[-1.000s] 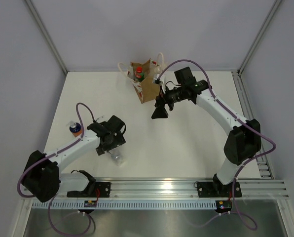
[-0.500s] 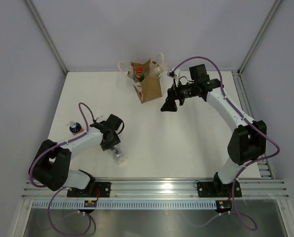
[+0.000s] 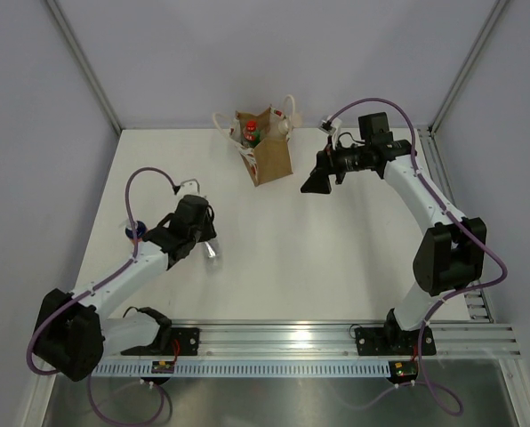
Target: Place the personal care products into the canvas bag
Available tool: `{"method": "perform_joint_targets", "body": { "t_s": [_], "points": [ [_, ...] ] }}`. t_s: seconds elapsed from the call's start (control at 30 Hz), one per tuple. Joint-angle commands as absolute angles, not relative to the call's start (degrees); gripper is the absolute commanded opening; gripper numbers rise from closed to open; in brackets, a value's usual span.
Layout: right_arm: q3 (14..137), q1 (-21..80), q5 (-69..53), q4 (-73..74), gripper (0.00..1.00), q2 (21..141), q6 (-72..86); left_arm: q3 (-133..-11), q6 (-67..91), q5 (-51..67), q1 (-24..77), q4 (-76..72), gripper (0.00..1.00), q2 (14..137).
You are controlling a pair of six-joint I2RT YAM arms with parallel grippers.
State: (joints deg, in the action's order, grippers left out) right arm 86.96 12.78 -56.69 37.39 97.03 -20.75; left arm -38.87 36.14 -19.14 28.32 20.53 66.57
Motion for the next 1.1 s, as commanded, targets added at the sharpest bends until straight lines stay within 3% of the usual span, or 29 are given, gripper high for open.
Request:
{"method": "perform_joint_targets", "body": {
  "t_s": [0.0, 0.23, 0.53, 0.73, 0.9, 1.07],
  "points": [
    [88.16, 12.13, -58.71, 37.00, 0.97, 95.01, -20.57, -43.76, 23.40, -16.18, 27.95, 3.97, 0.18, 62.93],
    [87.63, 11.34, -58.80, 37.44, 0.98, 94.57, -21.18, -59.74, 11.43, -2.32, 24.35, -8.34, 0.20, 72.14],
    [86.75, 10.11, -58.62, 38.14, 0.97, 93.25, -21.80, -93.04, 13.35, 10.89, 21.18, -21.52, 0.20, 99.99],
    [84.47, 9.84, -60.20, 36.39, 0.97, 92.46, -19.61, -112.90, 17.04, 6.53, 20.83, -31.61, 0.21, 118.10],
    [82.62, 9.76, -60.47, 35.07, 0.97, 91.93, -18.28, -132.34, 18.90, 2.38, 21.00, -30.32, 0.26, 132.34],
    [81.91, 9.67, -60.64, 34.98, 0.97, 91.67, -18.02, -134.05, 14.59, 1.93, 21.36, -32.08, 0.30, 137.99]
  ]
}}
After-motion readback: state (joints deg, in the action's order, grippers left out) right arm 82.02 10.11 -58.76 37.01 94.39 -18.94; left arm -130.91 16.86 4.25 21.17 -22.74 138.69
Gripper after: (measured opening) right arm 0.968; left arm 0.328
